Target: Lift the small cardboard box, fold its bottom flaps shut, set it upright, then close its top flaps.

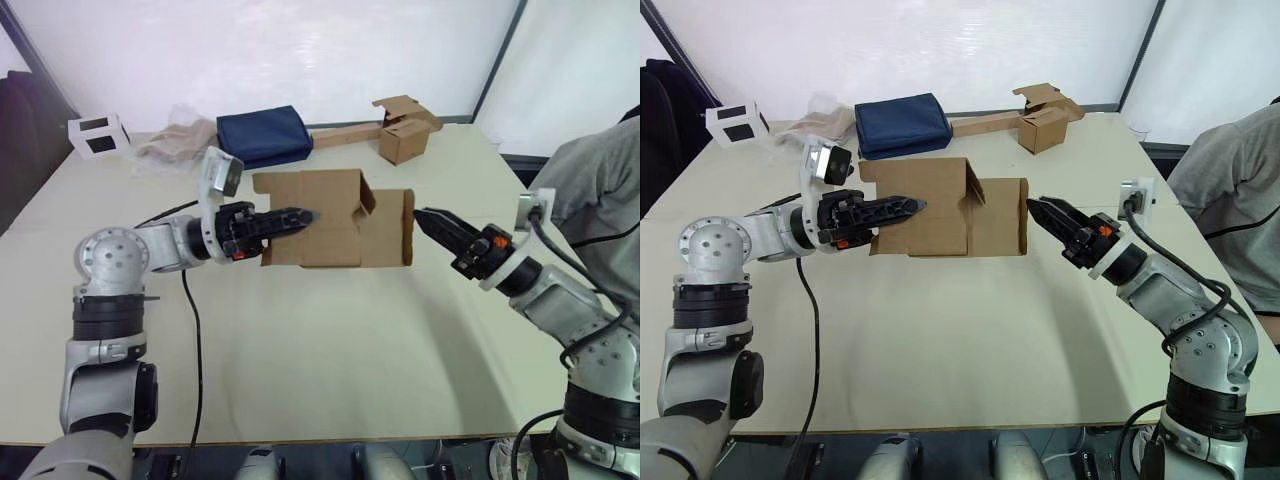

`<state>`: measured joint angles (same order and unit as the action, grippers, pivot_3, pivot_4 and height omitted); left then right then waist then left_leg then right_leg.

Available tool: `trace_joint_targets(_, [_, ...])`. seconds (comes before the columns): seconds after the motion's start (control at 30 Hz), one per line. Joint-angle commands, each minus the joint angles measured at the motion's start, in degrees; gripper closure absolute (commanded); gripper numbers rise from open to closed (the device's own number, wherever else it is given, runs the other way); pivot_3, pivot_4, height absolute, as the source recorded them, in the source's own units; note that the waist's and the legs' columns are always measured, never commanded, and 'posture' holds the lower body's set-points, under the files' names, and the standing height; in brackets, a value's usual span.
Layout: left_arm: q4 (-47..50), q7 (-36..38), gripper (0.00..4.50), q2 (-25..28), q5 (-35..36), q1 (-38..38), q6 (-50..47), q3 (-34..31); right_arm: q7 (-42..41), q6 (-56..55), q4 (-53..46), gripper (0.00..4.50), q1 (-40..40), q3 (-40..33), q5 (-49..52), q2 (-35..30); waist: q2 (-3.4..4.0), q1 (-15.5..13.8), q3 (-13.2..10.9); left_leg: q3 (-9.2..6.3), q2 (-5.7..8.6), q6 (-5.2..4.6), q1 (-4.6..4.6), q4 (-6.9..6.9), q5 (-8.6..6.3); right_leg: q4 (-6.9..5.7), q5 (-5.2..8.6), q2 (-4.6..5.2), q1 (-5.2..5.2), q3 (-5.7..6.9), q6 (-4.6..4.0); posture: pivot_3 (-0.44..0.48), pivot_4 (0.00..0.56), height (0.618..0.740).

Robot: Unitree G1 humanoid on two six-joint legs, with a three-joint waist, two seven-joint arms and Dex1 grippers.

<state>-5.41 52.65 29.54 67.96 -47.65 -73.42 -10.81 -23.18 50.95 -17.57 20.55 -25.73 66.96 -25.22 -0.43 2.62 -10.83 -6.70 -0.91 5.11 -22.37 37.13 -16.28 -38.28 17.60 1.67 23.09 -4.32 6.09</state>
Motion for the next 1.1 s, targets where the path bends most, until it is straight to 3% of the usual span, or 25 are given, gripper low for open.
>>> trace_joint_targets(0.03, [0.41, 1.82, 4.50, 0.85, -0.26, -1.81, 0.32, 0.06, 2.69, 0.44, 1.10, 0.80, -1.51, -1.17, 7.15, 2.64, 0.00, 0.06, 0.00, 0.00, 0.00, 0.00, 0.00, 0.00, 0.00, -0.01, 0.00, -0.01, 0.00, -0.01, 0.00, 0.000, 0.150, 0.740])
trace_joint_targets(0.1, [0.22, 2.06, 4.50, 0.83, -0.36, -2.00, 0.43, 0.21, 3.41, 0.40, 1.18, 0.08, -2.52, 0.14, 8.88, 4.46, 0.00, 0.03, 0.00, -0.01, -0.01, 0.00, 0.00, -0.01, 0.00, -0.01, 0.00, -0.02, 0.01, -0.01, 0.00, 0.000, 0.150, 0.740])
trace_joint_targets(0.13, [0.18, 2.14, 4.50, 0.80, -0.45, -2.04, 0.44, 0.24, 3.87, 0.25, 1.17, 0.03, -2.68, 0.48, 9.62, 5.04, 0.00, 0.04, 0.00, -0.01, -0.01, 0.00, 0.00, -0.01, 0.00, -0.01, 0.00, -0.02, 0.02, -0.01, 0.00, 0.000, 0.150, 0.740])
trace_joint_targets(0.37, [-1.20, 2.92, 4.50, 0.80, -2.78, -2.09, 1.66, 0.94, 8.57, -1.53, -4.32, 0.03, -2.60, 3.23, 19.89, 9.74, 0.01, 0.04, 0.00, 0.00, -0.01, 0.00, 0.00, -0.01, 0.00, -0.03, 0.00, -0.01, 0.02, -0.01, 0.00, 0.000, 0.150, 0.740])
trace_joint_targets(0.8, [-2.11, 3.94, 4.50, -0.30, -5.08, -2.50, 2.16, 0.74, 14.45, -6.19, -11.23, 0.03, -6.95, 9.25, 26.69, 8.46, 0.01, -0.01, 0.00, 0.00, -0.01, 0.00, 0.00, 0.00, 0.00, -0.02, 0.01, -0.01, 0.02, -0.01, 0.00, 0.000, 0.150, 0.740])
trace_joint_targets(0.9, [-1.90, 4.00, 4.50, -0.57, -5.22, -2.36, 2.09, 0.78, 14.35, -7.14, -11.37, 0.72, -7.82, 10.08, 26.56, 8.06, 0.01, 0.00, 0.00, 0.00, -0.01, 0.00, 0.00, 0.00, 0.00, -0.02, 0.01, -0.01, 0.02, -0.01, 0.00, 0.000, 0.150, 0.740])
trace_joint_targets(1.1, [-1.91, 3.96, 4.50, -0.78, -5.29, -2.44, 1.93, 0.62, 14.28, -8.69, -11.82, 2.90, -8.63, 10.77, 26.90, 7.30, 0.01, -0.01, 0.00, 0.00, -0.01, 0.00, 0.00, -0.01, 0.00, -0.02, 0.01, -0.01, 0.02, -0.01, 0.00, 0.000, 0.150, 0.740])
